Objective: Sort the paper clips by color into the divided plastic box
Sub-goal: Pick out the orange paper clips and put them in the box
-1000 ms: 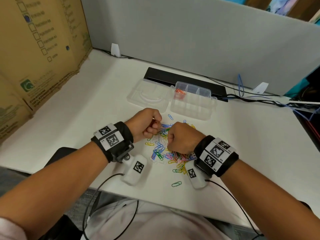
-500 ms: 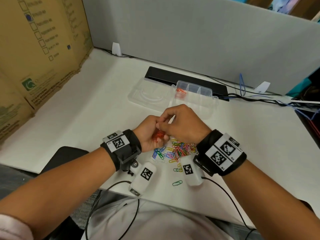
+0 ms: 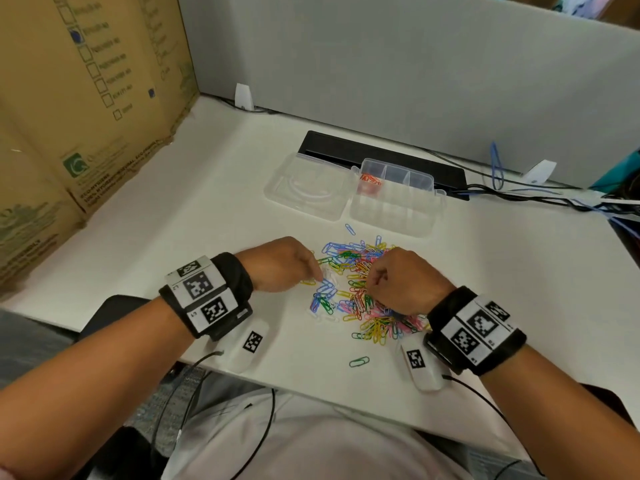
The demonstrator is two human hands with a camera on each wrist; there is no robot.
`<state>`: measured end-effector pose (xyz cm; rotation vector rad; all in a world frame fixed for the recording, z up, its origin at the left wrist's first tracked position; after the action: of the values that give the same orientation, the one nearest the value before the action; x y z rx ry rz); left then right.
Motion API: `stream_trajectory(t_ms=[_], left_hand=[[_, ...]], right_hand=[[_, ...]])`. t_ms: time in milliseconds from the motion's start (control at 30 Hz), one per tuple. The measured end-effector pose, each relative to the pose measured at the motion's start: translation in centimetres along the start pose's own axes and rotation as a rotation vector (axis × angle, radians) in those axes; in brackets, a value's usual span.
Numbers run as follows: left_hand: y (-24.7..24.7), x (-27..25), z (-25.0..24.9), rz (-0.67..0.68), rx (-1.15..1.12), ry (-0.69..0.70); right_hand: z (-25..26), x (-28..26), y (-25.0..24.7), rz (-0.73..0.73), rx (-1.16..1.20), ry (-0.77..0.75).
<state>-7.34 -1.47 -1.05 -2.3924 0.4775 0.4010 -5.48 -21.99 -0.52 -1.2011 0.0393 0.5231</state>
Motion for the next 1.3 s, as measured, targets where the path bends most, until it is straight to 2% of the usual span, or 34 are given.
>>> stream_trajectory(t_ms=[167, 267, 333, 467, 600, 767, 933, 1000, 1133, 1233, 1300], left_hand=[[1.3, 0.4, 0.1, 0.055, 0.180, -0.014], [2.2, 0.8, -0.3, 0.061, 0.352, -0.033], [2.6, 1.1, -0.5, 0.049, 0.377, -0.010], [2.1, 1.1, -0.6, 0.056, 0.253, 0.029], [0.8, 1.3, -0.3, -0.023, 0.134, 0.049], [-0.5, 1.3, 0.5, -0.100, 0.052, 0.034], [-0.6, 0.9, 0.5, -0.143, -0.061, -0.020], [-0.5, 0.8, 0.5, -0.113, -0.189, -0.068], [0.7, 0.8, -0.1, -0.008, -0.505, -0.155], [3.0, 1.1, -1.0, 0.248, -0.856, -0.230], [4.0, 1.2, -1.9, 0.372, -1.002, -0.238]], right_hand=[[0.2, -0.4, -0.8, -0.116, 0.098, -0.083], [2.1, -1.0, 0.0, -0.043, 0.122, -0.178], [2.9, -0.8, 1.1, -0.004, 0.070, -0.203], [3.3, -0.4, 1.7, 0.013, -0.009, -0.212], [3.7, -0.5, 1.1, -0.001, 0.005, -0.238], [5.7, -0.3, 2.3, 0.081, -0.097, -0.320], [6.0, 0.7, 3.0, 0.113, -0.209, -0.257], [5.8, 0.6, 2.6, 0.095, -0.149, -0.254], [5.3, -0.1, -0.6, -0.029, 0.211, -0.264], [5.2, -0.8, -2.4, -0.063, 0.384, -0.275], [4.4, -1.4, -3.1, -0.154, 0.484, -0.256]])
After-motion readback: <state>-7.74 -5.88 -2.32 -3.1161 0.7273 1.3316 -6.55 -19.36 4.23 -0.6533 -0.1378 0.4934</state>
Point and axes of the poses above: each hand's wrist, its own x-axis towards the middle knuckle, its own y-axis out of the palm, z = x × y, the point moved 3 cm from there along x, towards the middle knuckle
